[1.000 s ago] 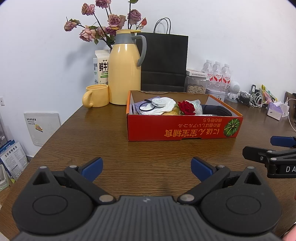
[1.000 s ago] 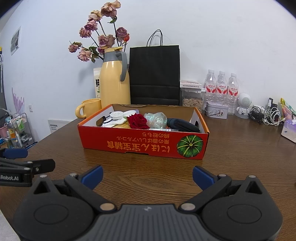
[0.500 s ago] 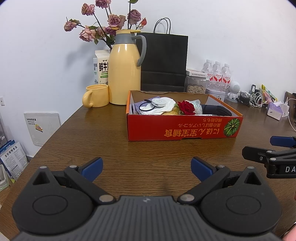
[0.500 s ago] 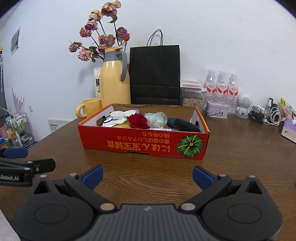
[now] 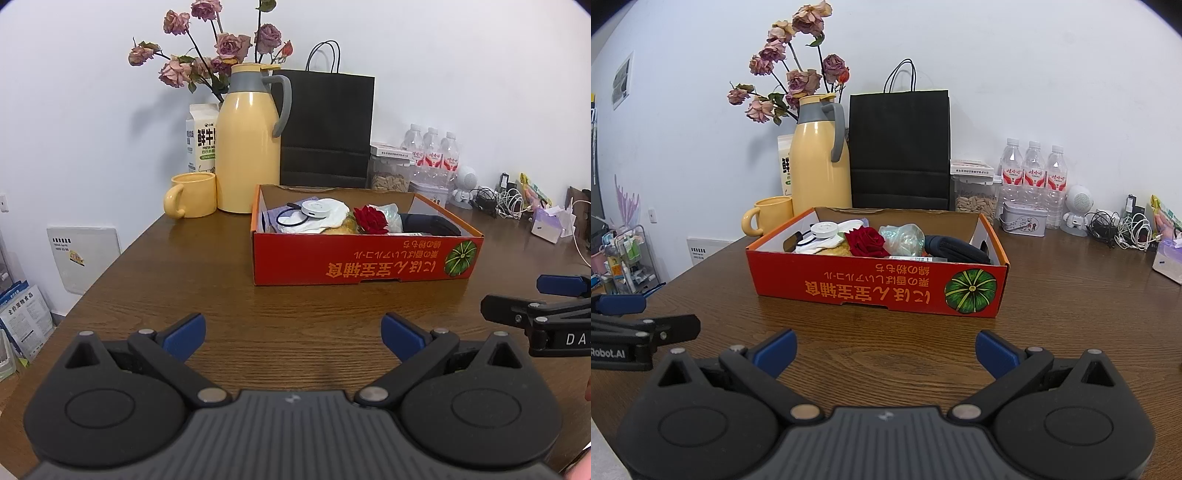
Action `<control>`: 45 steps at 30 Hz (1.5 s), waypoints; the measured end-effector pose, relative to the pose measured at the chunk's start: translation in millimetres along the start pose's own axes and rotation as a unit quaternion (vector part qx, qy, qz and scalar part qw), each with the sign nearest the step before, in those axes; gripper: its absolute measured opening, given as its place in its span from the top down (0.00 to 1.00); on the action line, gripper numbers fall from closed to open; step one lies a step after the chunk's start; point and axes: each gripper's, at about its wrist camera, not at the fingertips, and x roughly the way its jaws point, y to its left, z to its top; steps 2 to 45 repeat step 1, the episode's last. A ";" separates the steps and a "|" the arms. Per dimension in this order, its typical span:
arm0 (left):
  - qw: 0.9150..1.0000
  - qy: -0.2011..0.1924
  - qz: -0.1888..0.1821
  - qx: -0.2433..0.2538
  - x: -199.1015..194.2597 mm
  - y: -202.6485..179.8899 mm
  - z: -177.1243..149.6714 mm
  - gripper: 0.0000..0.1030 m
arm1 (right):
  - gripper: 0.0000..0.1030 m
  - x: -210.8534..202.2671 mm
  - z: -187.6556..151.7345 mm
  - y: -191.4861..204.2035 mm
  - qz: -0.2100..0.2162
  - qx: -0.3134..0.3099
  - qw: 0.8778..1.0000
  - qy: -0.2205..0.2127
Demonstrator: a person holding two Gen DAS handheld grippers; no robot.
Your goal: Organize objects
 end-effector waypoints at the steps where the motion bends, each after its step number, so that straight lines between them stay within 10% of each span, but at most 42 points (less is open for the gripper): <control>1: 1.000 0.000 -0.001 0.000 -0.1 -0.2 0.2 0.00 | 0.00 -0.2 -0.2 0.0 0.000 0.000 1.000 0.000; 45: 1.000 0.000 -0.001 0.000 -0.1 -0.2 0.2 0.00 | 0.00 -0.2 -0.2 0.0 0.000 0.000 1.000 0.000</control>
